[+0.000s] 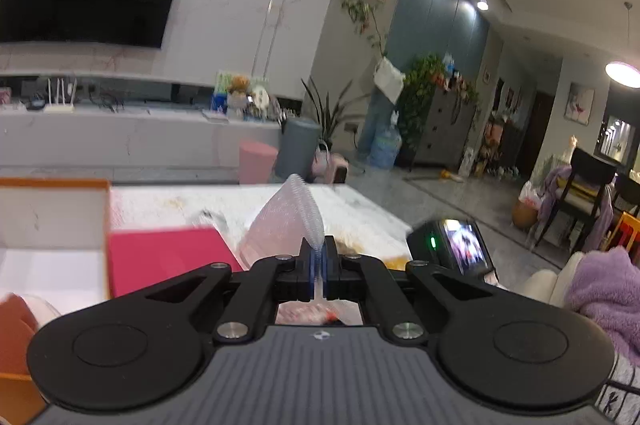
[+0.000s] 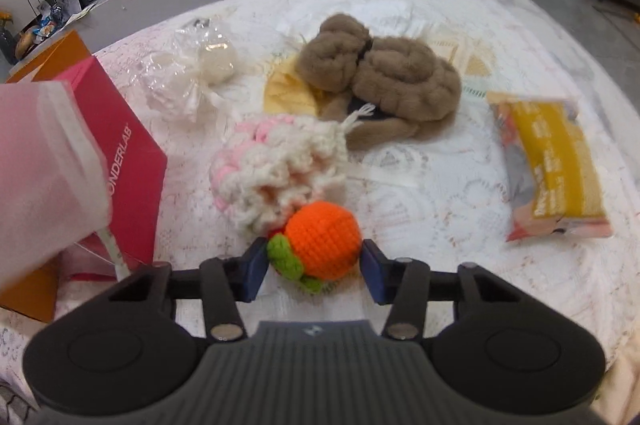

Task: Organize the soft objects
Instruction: 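Grasp the orange crocheted ball with the right tool, then drop the plastic bag into the box with the left tool while the right tool carries the ball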

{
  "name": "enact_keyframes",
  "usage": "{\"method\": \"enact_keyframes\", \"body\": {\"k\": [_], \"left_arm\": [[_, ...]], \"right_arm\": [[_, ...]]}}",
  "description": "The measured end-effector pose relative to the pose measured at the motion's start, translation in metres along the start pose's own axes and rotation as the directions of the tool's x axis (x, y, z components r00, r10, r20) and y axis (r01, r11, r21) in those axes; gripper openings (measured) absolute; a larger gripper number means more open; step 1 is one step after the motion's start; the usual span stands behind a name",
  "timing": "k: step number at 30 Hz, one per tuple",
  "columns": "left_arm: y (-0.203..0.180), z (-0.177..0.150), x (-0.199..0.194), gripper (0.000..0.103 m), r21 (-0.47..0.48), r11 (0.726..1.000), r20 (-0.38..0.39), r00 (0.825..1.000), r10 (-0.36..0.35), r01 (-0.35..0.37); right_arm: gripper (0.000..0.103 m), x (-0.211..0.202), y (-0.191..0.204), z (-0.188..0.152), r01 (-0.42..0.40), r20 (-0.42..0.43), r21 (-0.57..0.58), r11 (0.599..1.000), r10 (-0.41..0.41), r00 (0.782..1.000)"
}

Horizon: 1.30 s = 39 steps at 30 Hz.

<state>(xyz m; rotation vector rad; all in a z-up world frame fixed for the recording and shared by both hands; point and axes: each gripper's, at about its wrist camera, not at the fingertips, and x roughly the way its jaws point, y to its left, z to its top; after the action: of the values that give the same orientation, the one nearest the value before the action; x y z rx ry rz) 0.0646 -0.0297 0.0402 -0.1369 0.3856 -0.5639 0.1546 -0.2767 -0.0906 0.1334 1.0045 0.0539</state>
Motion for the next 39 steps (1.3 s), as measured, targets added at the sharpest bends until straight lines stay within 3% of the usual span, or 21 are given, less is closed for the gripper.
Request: {"method": "enact_keyframes", "body": {"k": [7, 10, 14, 16, 18, 20, 21, 23, 25, 26, 27, 29, 32, 35, 37, 39], "left_arm": [[0.035, 0.034, -0.051, 0.003, 0.028, 0.999, 0.117, 0.993, 0.034, -0.037], [0.06, 0.045, -0.062, 0.003, -0.05, 0.993, 0.143, 0.983, 0.118, -0.111], [0.091, 0.065, -0.048, 0.003, -0.04, 0.982, 0.074, 0.979, 0.189, -0.186], [0.097, 0.066, -0.036, 0.005, 0.057, 0.969, 0.043, 0.97, 0.239, -0.241], [0.101, 0.053, -0.016, 0.006, 0.147, 0.957, -0.045, 0.965, 0.26, -0.251], [0.117, 0.036, 0.001, 0.006, 0.071, 0.972, -0.134, 0.964, 0.231, -0.223], [0.124, 0.026, 0.014, 0.006, 0.032, 0.974, -0.181, 0.957, 0.225, -0.222], [0.129, 0.014, 0.033, 0.006, 0.053, 0.965, -0.268, 0.928, 0.26, -0.255], [0.132, 0.008, 0.053, 0.017, 0.096, 0.959, -0.409, 0.868, 0.283, -0.268], [0.133, 0.004, 0.058, 0.037, 0.099, 0.962, -0.471, 0.84, 0.269, -0.253], [0.132, -0.001, 0.057, 0.062, 0.088, 0.967, -0.496, 0.832, 0.249, -0.238], [0.137, -0.004, 0.041, 0.076, 0.061, 0.975, -0.473, 0.854, 0.216, -0.213], [0.138, 0.004, 0.012, 0.077, 0.005, 0.976, -0.398, 0.895, 0.204, -0.22], [0.15, 0.021, -0.013, 0.086, -0.053, 0.951, -0.289, 0.916, 0.276, -0.303], [0.16, 0.028, -0.029, 0.086, -0.087, 0.9, -0.226, 0.889, 0.399, -0.427], [0.165, 0.032, -0.043, 0.086, -0.082, 0.834, -0.165, 0.833, 0.529, -0.546]], "right_arm": [[0.049, -0.013, -0.004, -0.003, 0.053, -0.005, 0.0, 0.999, -0.053, 0.999], [0.049, -0.027, 0.0, -0.005, 0.06, 0.022, -0.012, 0.998, -0.059, 0.998], [0.049, -0.05, 0.005, -0.008, 0.033, 0.073, -0.012, 0.999, -0.032, 0.997], [0.049, -0.058, 0.009, -0.01, 0.018, 0.093, -0.025, 1.0, -0.015, 0.996], [0.049, -0.062, 0.013, -0.009, 0.017, 0.109, -0.028, 0.999, -0.014, 0.994], [0.049, -0.067, 0.019, -0.01, 0.01, 0.125, -0.036, 0.999, -0.006, 0.992], [0.049, -0.068, 0.022, -0.011, 0.004, 0.132, -0.049, 0.999, 0.003, 0.991], [0.049, -0.071, 0.028, -0.013, -0.003, 0.141, -0.072, 0.997, 0.013, 0.99], [0.049, -0.074, 0.036, -0.016, -0.008, 0.146, -0.096, 0.995, 0.022, 0.989], [0.049, -0.076, 0.04, -0.017, -0.011, 0.15, -0.108, 0.994, 0.027, 0.988], [0.049, -0.078, 0.043, -0.019, -0.018, 0.153, -0.121, 0.992, 0.037, 0.988], [0.049, -0.082, 0.051, -0.022, -0.029, 0.158, -0.144, 0.989, 0.052, 0.986], [0.049, -0.087, 0.061, -0.025, -0.052, 0.165, -0.159, 0.986, 0.078, 0.983], [0.049, -0.096, 0.073, -0.025, -0.101, 0.182, -0.145, 0.984, 0.127, 0.975], [0.049, -0.105, 0.085, -0.023, -0.143, 0.198, -0.134, 0.981, 0.168, 0.966], [0.049, -0.117, 0.102, -0.017, -0.203, 0.219, -0.128, 0.971, 0.227, 0.949]]}}
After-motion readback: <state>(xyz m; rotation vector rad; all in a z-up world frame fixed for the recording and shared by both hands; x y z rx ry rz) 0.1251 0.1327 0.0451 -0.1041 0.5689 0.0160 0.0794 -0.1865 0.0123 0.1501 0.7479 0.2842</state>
